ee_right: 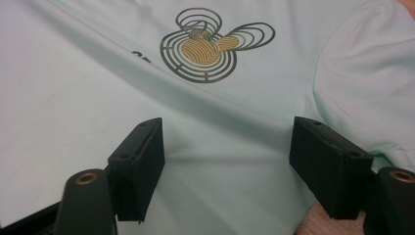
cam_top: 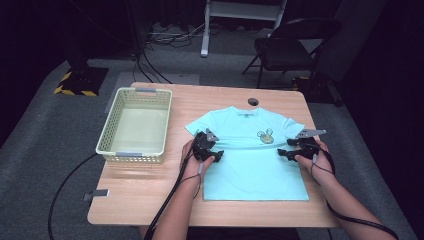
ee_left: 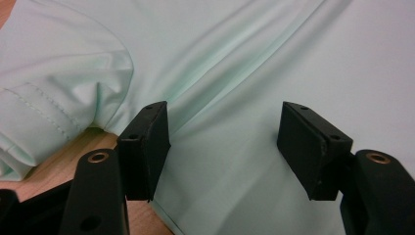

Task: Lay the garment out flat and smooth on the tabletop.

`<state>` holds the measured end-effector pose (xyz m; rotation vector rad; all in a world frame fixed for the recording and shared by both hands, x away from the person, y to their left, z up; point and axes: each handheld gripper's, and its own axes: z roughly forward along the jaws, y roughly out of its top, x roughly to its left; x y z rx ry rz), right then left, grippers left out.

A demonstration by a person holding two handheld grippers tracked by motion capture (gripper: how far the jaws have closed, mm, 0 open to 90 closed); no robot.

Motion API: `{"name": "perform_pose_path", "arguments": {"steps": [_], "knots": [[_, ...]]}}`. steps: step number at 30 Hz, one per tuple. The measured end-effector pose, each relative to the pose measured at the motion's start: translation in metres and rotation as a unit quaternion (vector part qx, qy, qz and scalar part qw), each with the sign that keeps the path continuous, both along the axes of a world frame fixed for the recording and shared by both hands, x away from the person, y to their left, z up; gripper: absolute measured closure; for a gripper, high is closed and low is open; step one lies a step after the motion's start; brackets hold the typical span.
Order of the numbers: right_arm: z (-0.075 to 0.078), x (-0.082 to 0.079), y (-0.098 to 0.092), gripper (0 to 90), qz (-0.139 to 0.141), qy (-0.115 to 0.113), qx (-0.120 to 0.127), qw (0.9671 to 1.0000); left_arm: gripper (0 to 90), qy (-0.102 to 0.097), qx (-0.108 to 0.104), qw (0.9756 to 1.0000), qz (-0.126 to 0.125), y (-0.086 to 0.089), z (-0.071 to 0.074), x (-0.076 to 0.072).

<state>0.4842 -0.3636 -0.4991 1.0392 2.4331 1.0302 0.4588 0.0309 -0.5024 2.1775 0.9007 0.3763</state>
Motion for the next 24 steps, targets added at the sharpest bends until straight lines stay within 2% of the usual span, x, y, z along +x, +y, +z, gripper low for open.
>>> {"name": "perform_pose_path", "arguments": {"steps": [3, 8, 11, 15, 18, 21, 24], "knots": [[-0.001, -0.002, -0.001, 29.3, 0.003, -0.005, 0.004, 1.0, 36.7, -0.006, 0.003, 1.0, 0.003, 0.0, 0.0, -0.004], [-0.001, -0.015, -0.005, 29.0, 0.003, -0.007, 0.001, 1.0, 36.8, -0.02, 0.013, 0.9997, 0.003, -0.001, 0.0, -0.02], [0.0, -0.025, -0.007, 29.1, 0.004, -0.006, -0.002, 1.0, 36.8, -0.021, 0.013, 0.9997, 0.001, 0.0, 0.0, -0.029], [0.001, -0.039, -0.01, 30.8, 0.008, -0.003, -0.006, 0.9999, 36.7, -0.02, 0.024, 0.9995, -0.002, 0.004, 0.002, -0.043], [0.007, -0.052, -0.012, 34.8, 0.015, -0.008, -0.005, 0.9998, 36.7, -0.021, 0.032, 0.9993, -0.005, 0.005, 0.008, -0.058], [0.014, -0.068, -0.015, 34.1, 0.028, -0.015, 0.004, 0.9995, 36.6, -0.03, 0.023, 0.9992, -0.014, 0.007, 0.012, -0.076], [0.016, -0.087, -0.016, 33.5, 0.044, -0.012, 0.001, 0.999, 36.6, -0.034, 0.023, 0.9989, -0.023, 0.008, 0.013, -0.094]]}}
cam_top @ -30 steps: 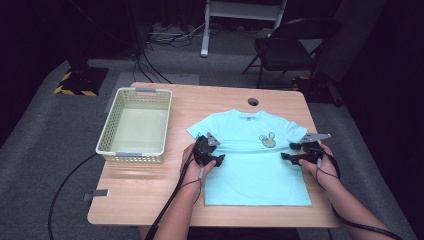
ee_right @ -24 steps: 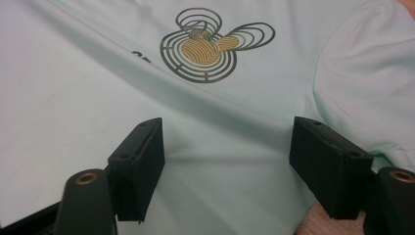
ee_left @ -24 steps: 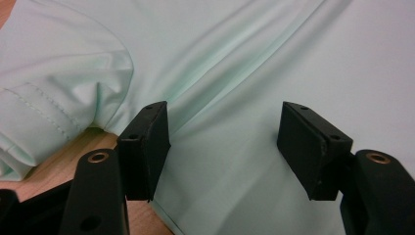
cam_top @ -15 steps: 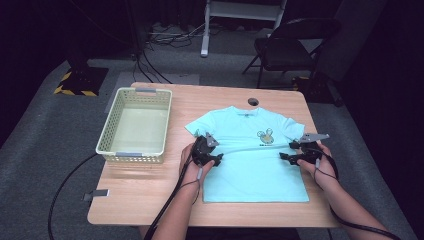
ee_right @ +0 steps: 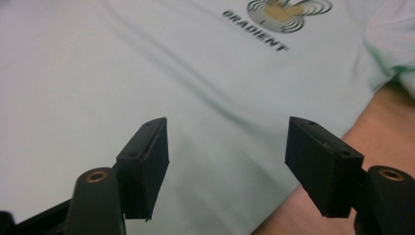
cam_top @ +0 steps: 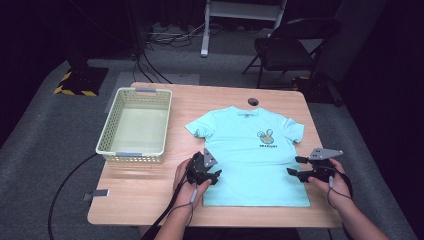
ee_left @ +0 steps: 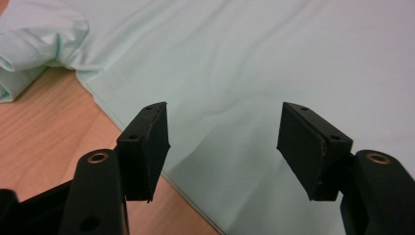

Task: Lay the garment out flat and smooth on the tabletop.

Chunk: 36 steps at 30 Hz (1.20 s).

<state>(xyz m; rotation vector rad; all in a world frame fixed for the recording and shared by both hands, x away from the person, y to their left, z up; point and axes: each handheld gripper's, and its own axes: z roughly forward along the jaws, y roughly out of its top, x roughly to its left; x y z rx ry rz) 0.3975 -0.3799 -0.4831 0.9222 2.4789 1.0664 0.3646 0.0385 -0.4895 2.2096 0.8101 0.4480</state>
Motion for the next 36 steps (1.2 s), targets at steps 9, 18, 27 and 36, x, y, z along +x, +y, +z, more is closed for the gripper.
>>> {"name": "perform_pose_path", "arguments": {"steps": [9, 18, 27, 36], "knots": [[-0.013, -0.044, -0.008, 32.2, 0.017, 0.012, -0.018, 0.9996, 36.4, 0.018, -0.003, 0.9998, -0.007, 0.005, -0.012, -0.038], [-0.009, -0.065, -0.01, 32.6, 0.013, 0.012, -0.006, 0.9998, 34.0, 0.018, 0.017, 0.9997, -0.005, 0.013, -0.005, -0.053], [-0.003, -0.07, -0.027, 31.5, -0.002, -0.005, -0.001, 1.0, 33.9, 0.006, 0.004, 0.9999, 0.012, 0.041, 0.004, -0.072], [0.0, -0.074, -0.044, 27.6, -0.014, -0.011, -0.005, 0.9998, 34.8, 0.002, -0.006, 0.9993, 0.036, 0.075, 0.009, -0.081]]}}
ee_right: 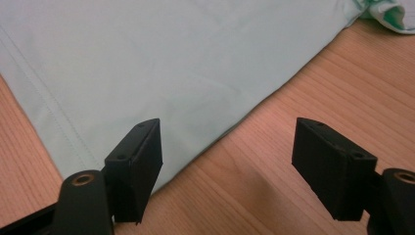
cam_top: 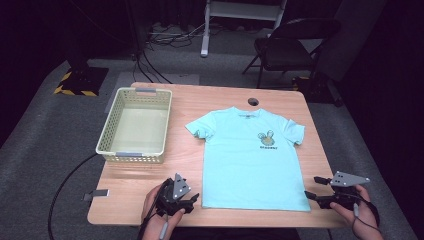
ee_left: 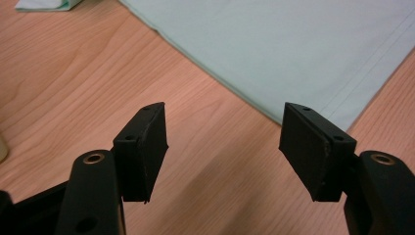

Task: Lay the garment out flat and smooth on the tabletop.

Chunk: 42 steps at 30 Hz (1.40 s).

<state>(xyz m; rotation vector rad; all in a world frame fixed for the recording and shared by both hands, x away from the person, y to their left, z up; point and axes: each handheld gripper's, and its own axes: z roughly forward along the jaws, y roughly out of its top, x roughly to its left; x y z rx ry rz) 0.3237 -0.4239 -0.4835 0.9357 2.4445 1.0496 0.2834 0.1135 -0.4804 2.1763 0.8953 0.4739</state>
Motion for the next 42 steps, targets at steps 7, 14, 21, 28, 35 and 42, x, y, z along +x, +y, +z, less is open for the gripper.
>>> {"name": "perform_pose_path", "arguments": {"steps": [7, 14, 21, 28, 35, 42], "knots": [[-0.002, 0.0, -0.008, 24.9, -0.005, 0.007, 0.002, 1.0, 33.7, 0.006, -0.017, 0.9997, 0.014, 0.027, -0.001, 0.002], [-0.002, 0.005, -0.017, 21.9, -0.008, 0.015, -0.002, 0.9999, 31.0, 0.028, -0.009, 0.999, 0.034, 0.052, -0.01, 0.007], [-0.009, 0.007, -0.029, 19.3, -0.024, 0.021, 0.003, 0.9995, 28.2, 0.037, -0.014, 0.9977, 0.055, 0.072, -0.015, 0.013], [-0.016, 0.011, -0.039, 17.6, -0.034, 0.027, 0.002, 0.9991, 23.5, 0.035, -0.014, 0.9977, 0.057, 0.089, -0.025, 0.021], [-0.023, 0.008, -0.038, 13.9, -0.053, 0.008, 0.018, 0.9984, 19.3, 0.038, -0.014, 0.9968, 0.069, 0.101, -0.025, 0.025], [-0.027, 0.007, -0.033, 12.0, -0.058, -0.005, 0.027, 0.9979, 19.0, 0.037, -0.013, 0.9971, 0.065, 0.101, -0.025, 0.025]]}}
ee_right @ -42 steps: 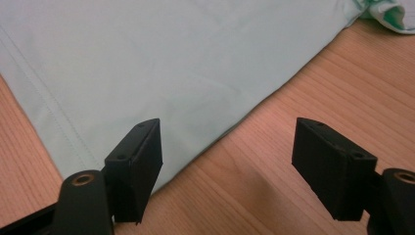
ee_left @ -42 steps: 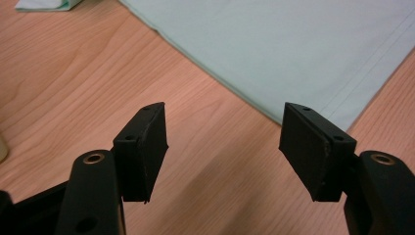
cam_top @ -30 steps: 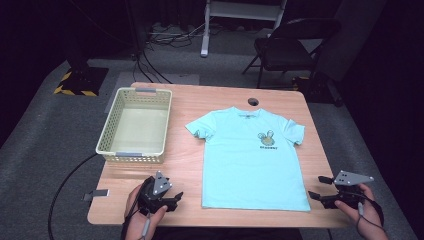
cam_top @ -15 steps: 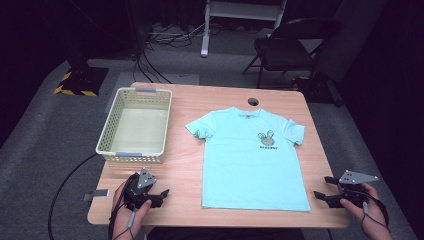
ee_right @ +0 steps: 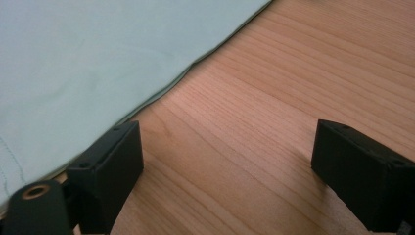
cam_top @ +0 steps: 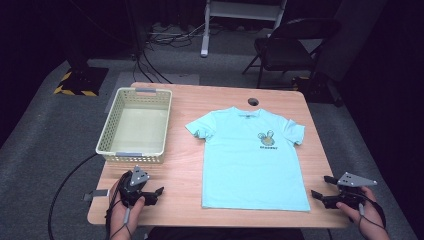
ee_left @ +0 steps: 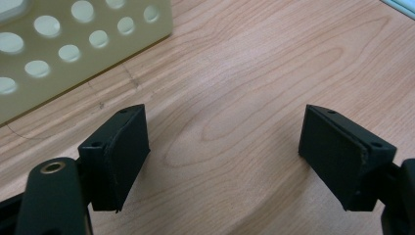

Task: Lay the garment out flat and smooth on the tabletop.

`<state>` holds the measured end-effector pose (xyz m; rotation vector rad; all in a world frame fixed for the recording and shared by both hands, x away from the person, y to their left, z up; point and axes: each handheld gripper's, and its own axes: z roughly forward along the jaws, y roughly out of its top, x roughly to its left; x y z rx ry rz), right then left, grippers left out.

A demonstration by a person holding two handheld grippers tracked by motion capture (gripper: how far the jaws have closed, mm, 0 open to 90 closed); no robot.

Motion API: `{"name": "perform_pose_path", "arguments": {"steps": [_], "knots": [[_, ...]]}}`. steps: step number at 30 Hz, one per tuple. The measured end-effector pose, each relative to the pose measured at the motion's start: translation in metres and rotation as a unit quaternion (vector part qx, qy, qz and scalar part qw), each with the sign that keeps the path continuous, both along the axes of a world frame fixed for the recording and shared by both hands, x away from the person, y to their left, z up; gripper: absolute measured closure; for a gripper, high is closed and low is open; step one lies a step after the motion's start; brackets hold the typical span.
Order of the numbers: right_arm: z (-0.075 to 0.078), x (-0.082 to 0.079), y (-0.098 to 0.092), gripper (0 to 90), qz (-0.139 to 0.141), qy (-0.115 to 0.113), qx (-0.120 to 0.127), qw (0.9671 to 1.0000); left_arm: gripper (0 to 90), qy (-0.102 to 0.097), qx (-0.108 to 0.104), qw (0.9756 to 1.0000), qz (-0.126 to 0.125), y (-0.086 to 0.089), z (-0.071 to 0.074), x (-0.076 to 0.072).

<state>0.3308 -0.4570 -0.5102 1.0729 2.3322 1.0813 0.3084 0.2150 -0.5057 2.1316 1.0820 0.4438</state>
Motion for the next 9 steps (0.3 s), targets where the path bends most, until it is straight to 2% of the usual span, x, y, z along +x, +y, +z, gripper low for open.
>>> {"name": "perform_pose_path", "arguments": {"steps": [9], "knots": [[-0.0021, -0.0016, -0.0026, 12.0, 0.002, -0.009, 0.007, 0.9999, 19.0, 0.0, 0.0, 1.0, 0.0, 0.0, 0.0, 0.0]]}}
